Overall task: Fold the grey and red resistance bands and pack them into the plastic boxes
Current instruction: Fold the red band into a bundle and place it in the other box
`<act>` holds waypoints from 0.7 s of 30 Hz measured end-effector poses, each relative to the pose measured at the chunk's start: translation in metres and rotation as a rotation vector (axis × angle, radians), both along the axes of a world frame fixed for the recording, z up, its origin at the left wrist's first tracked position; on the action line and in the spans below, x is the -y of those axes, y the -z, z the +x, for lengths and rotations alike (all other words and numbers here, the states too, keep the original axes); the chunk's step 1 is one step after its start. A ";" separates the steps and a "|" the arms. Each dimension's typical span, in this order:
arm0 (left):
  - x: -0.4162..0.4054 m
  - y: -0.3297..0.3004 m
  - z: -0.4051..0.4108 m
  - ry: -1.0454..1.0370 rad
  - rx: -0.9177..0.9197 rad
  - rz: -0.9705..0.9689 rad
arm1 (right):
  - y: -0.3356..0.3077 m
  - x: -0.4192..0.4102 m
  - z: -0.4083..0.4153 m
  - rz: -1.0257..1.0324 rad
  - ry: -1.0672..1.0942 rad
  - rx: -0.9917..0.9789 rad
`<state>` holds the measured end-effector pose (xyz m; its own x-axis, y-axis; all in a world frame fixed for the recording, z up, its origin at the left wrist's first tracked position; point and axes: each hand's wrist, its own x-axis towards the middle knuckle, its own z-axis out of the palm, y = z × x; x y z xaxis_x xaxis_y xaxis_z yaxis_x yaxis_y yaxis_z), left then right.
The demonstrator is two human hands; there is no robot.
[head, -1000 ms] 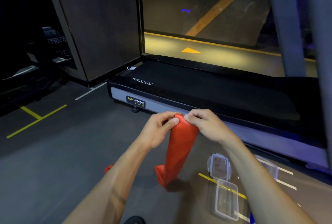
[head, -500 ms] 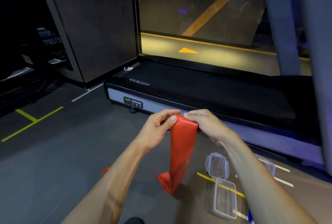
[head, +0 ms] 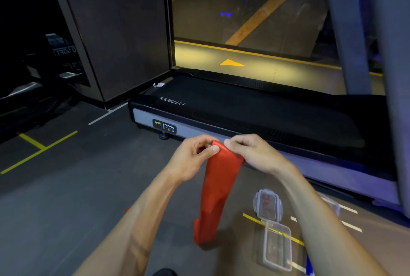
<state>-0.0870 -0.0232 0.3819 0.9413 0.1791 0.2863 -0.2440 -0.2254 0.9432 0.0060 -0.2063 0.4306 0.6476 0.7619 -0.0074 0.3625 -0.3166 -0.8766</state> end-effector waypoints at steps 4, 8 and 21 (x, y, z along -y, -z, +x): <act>0.000 -0.001 0.000 -0.034 -0.019 -0.048 | -0.007 0.001 -0.004 0.012 -0.005 0.238; 0.007 -0.002 0.002 -0.073 0.007 -0.113 | -0.005 -0.004 -0.005 -0.031 0.061 0.431; 0.006 -0.003 -0.003 -0.027 0.025 -0.103 | -0.008 -0.006 0.000 -0.093 0.011 0.339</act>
